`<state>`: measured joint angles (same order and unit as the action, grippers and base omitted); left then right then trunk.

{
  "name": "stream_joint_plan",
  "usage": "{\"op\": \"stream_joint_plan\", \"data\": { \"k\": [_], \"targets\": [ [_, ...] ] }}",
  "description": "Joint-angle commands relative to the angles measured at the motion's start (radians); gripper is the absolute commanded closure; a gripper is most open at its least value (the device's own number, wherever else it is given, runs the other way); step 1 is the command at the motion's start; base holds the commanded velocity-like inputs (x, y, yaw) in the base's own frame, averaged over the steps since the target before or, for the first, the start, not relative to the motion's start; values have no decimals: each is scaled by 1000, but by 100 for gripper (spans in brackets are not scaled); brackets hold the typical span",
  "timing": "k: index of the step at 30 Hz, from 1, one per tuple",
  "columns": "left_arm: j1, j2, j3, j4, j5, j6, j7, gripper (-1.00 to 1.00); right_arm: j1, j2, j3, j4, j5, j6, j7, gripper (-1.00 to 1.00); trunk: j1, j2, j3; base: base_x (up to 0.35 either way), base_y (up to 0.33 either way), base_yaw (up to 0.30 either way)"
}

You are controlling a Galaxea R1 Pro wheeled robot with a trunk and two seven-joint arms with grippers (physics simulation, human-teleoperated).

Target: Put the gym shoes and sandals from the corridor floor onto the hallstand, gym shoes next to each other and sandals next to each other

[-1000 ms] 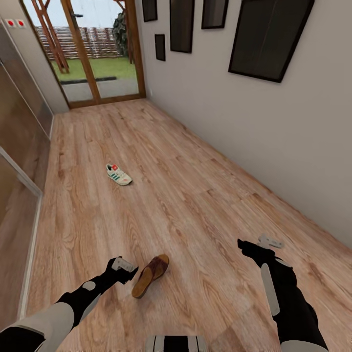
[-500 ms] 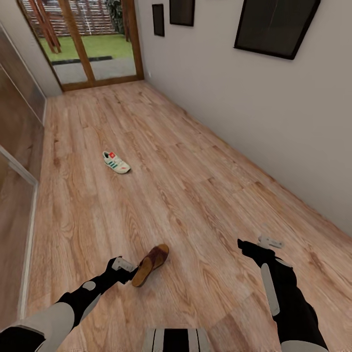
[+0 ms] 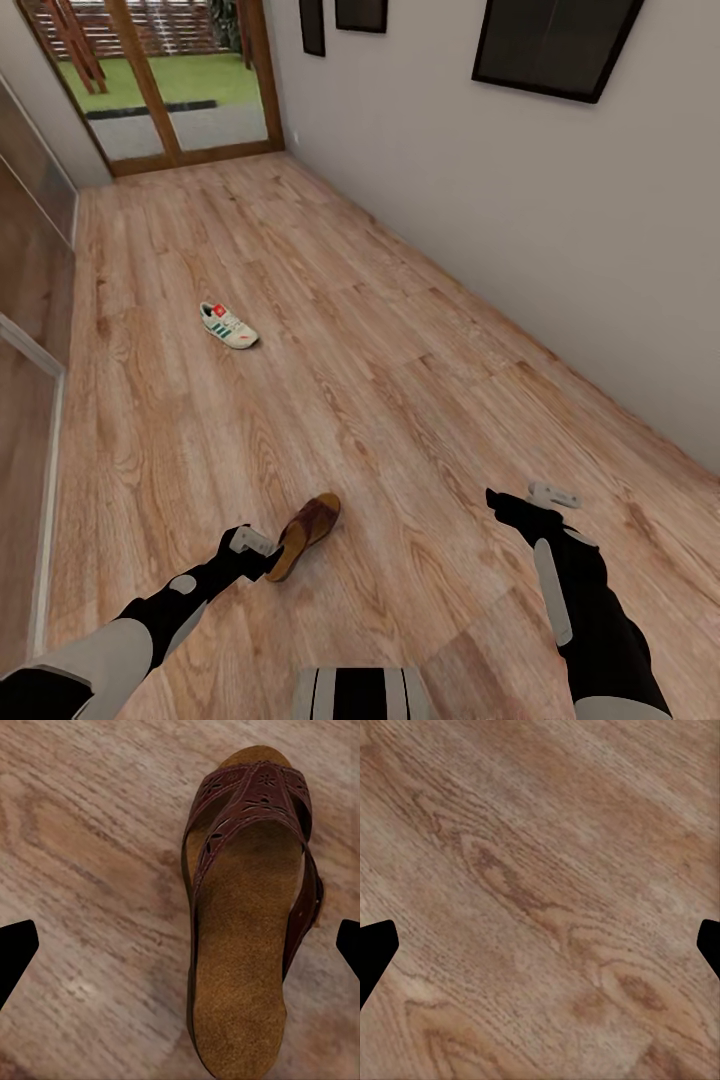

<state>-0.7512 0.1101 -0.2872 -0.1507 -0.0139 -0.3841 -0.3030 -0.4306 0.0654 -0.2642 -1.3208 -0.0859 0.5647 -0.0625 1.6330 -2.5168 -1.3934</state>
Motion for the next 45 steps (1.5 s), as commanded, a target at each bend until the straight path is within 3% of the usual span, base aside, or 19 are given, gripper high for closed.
{"op": "stream_joint_plan", "data": {
  "k": [1,9,24,30,42,45],
  "targets": [
    [0,0,-3,0,-1,-4,-1,-100,0,1,-1,-1,-9,4,-7,-100,0,0,-1,0,0,-6],
    [0,0,-3,0,-1,-4,-1,-100,0,1,-1,-1,-9,4,-7,-100,3,-2,-33,0,0,-2],
    [0,0,-3,0,-2,-4,-1,-100,0,1,-1,-2,-9,4,-7,-100,3,-2,-54,0,0,0],
    [0,0,-3,0,-3,-4,-1,-100,0,1,-1,-2,-9,4,-7,-100,6,-4,-79,0,0,0],
    [0,0,-3,0,-3,-4,-1,-100,0,1,-1,-2,-9,4,-7,-100,6,-4,-80,0,0,0],
    [0,0,-3,0,-3,-4,-1,-100,0,1,-1,-2,-9,4,-7,-100,7,-4,-93,0,0,0]
  ]
}}
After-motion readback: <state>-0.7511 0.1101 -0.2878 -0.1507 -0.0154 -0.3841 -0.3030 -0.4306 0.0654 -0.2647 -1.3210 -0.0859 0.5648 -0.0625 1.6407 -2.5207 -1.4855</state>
